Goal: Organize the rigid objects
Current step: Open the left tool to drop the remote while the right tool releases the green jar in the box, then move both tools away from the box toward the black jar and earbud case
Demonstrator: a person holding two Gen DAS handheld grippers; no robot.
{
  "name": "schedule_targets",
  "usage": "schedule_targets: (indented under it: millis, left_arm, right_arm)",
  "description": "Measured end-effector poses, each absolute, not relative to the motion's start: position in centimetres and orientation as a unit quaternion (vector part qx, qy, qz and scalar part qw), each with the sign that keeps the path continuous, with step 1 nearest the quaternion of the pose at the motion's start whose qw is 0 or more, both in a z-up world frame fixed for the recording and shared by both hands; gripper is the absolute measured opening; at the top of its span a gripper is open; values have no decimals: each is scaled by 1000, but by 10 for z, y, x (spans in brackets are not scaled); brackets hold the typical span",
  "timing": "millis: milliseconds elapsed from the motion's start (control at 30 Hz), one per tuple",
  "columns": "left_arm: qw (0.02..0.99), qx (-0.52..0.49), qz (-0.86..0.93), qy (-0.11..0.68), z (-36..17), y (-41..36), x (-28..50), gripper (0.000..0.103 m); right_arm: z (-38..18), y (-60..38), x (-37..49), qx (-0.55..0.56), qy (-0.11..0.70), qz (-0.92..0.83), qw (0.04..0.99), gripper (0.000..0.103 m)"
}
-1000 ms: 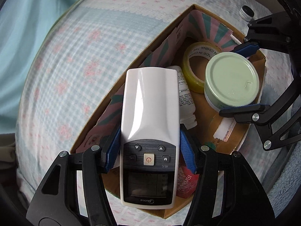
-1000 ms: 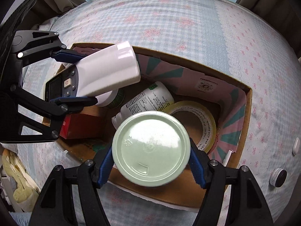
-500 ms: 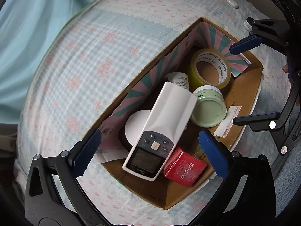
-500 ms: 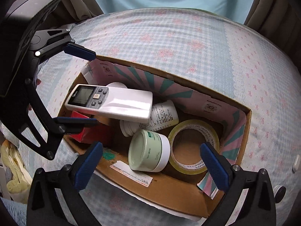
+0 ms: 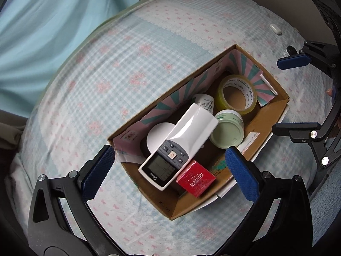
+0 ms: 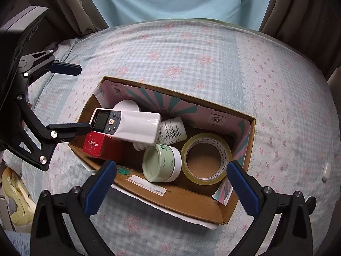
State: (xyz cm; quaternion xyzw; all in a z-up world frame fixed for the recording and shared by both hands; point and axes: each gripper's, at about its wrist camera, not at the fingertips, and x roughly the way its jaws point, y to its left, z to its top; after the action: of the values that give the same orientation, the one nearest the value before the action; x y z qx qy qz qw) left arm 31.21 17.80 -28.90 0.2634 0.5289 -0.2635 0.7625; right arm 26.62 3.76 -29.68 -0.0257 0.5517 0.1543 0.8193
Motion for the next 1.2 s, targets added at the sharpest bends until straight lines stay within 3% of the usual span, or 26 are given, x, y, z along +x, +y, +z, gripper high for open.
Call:
schedule_targets:
  millis: [533, 1200]
  left_arm:
    - [800, 238, -251, 490, -232, 133, 255, 103]
    - [811, 164, -233, 511, -208, -22, 177, 103]
  right_arm:
    - [-216, -8, 221, -39, 496, 106, 861, 103]
    - [-189, -218, 150, 45, 501, -26, 864, 103]
